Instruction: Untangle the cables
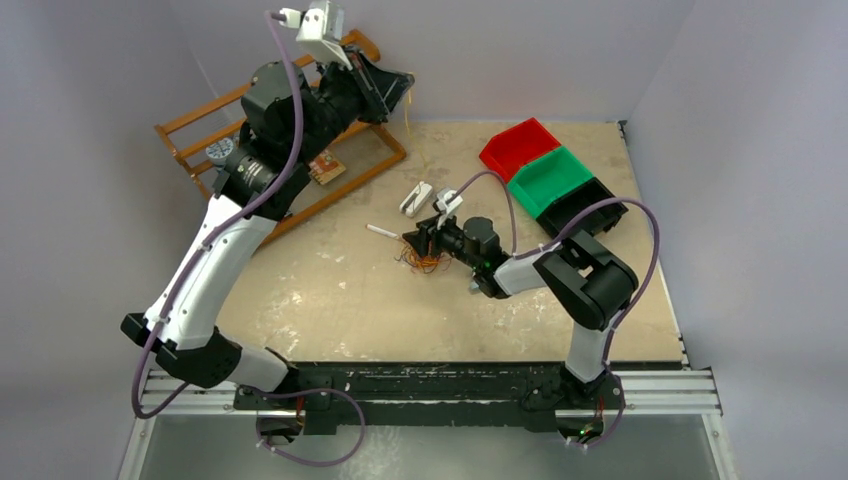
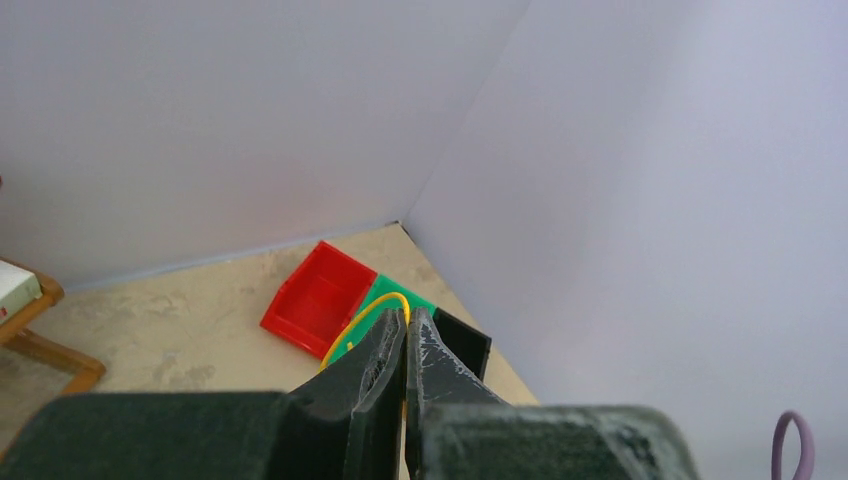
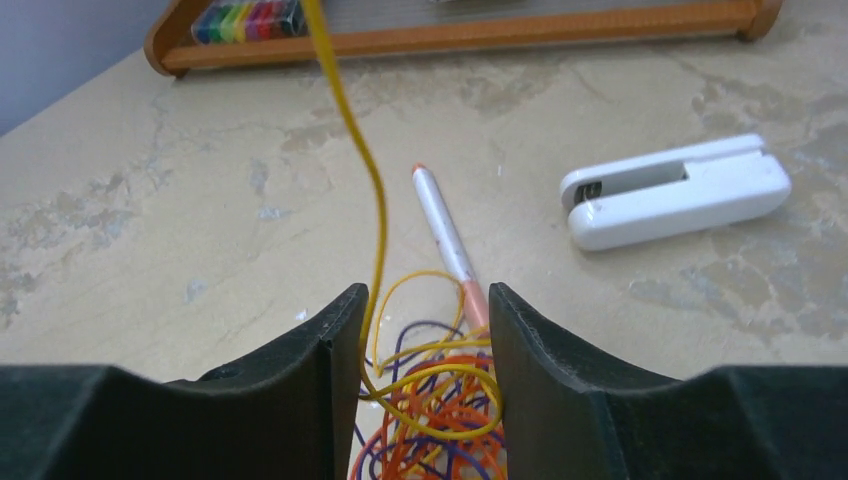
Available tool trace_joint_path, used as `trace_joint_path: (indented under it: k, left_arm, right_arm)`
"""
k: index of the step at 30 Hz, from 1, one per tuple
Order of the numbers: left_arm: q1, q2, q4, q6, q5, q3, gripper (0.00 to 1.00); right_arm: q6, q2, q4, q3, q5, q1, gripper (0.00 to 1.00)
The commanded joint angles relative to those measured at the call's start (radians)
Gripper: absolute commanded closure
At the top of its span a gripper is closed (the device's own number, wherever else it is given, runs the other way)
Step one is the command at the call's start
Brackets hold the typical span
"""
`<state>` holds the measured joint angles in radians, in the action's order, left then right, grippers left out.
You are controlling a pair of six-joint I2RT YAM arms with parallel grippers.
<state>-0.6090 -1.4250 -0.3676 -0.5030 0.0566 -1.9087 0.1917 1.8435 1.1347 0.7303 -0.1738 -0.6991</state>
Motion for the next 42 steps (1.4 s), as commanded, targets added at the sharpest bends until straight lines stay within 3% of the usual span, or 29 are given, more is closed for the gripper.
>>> trace_joint_path:
  k: [1,10,18,25,34,42]
  left_arm:
    - [-0.003,-0.034,0.009,0.022,-0.095,-0.126,1.00]
    - [-0.002,-0.138,0.005,0.065,-0.180,-0.359,1.00]
    - [-0.003,-0.231,0.076,0.109,-0.225,-0.511,1.00]
    - [-0.003,-0.223,0.124,0.121,-0.223,-0.472,1.00]
    - [-0.003,-0.178,0.144,0.120,-0.219,-0.394,1.00]
    - [-0.002,-0.170,0.138,0.127,-0.219,-0.386,1.00]
  right_arm:
    - [0.036,0.005,0.091,-0.044,0.020,0.001,0.50]
    - [0.092,0.063,0.073,-0.080,0.030,0.000,0.45]
    - [0.121,0.018,0.049,-0.142,0.054,-0.002,0.38]
    - [0.090,-0.130,0.010,-0.195,0.052,-0.002,0.32]
    - [-0.037,-0.360,-0.103,-0.155,-0.064,-0.002,0.20]
    - [-0.138,-0.313,-0.165,-0.067,-0.167,-0.001,0.20]
